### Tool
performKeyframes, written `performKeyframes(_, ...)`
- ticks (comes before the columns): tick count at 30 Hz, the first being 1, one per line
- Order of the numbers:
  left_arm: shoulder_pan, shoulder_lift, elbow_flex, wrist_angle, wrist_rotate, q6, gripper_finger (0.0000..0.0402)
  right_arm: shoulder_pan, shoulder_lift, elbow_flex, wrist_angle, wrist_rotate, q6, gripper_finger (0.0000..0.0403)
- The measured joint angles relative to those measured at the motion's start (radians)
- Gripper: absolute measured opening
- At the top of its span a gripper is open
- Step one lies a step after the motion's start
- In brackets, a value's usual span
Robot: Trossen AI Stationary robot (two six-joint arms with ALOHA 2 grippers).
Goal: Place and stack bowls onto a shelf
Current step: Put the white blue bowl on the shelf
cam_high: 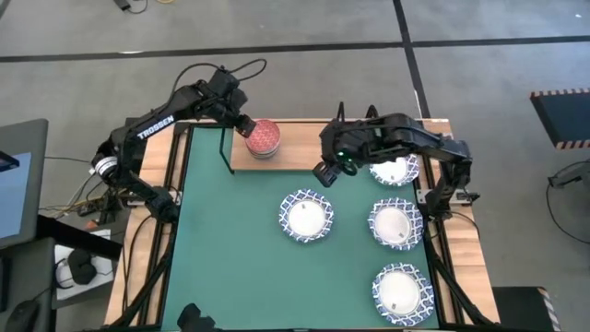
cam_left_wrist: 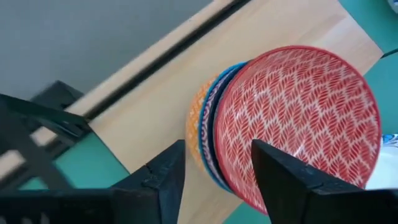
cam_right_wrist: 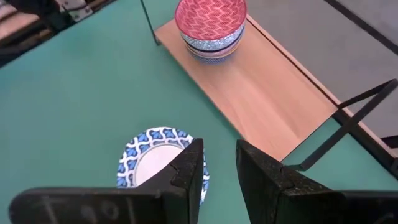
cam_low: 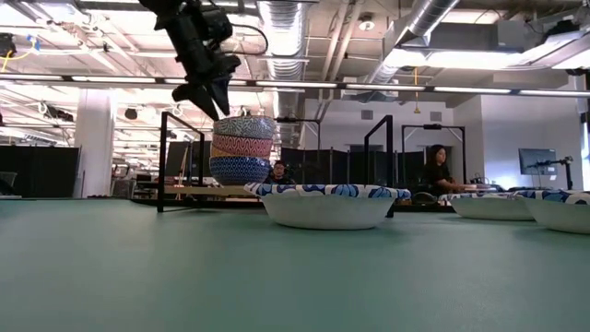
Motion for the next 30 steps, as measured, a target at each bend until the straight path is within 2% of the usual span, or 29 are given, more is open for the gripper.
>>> performKeyframes(5,-0.001,-0.079,0.000,0.021,-0.026,0.082,0.0169,-0.015,0.009,-0.001,-0.016,0.000,-0.004,0.0120)
performKeyframes(10,-0.016,-0.154,0.000,0.054,0.039,0.178,0.0169,-0.056,0.008,0.000,-0.016,-0.001,0.005,0.0120)
performKeyframes(14,-0.047,-0.189,0.000,0.073,0.052,0.191,0.0169,-0.116,0.030,0.002,0.083,-0.005,-0.005,0.0120)
performKeyframes(23,-0.088,-0.273,0.000,0.060,0.050,0.193,0.0169,-0.264,0.205,0.001,0.405,-0.217,-0.126,0.0120)
performKeyframes(30,-0.088,-0.378,-0.051,0.023,0.033,0.185,0.0169,-0.308,0.363,-0.002,0.422,-0.271,-0.177,0.0120)
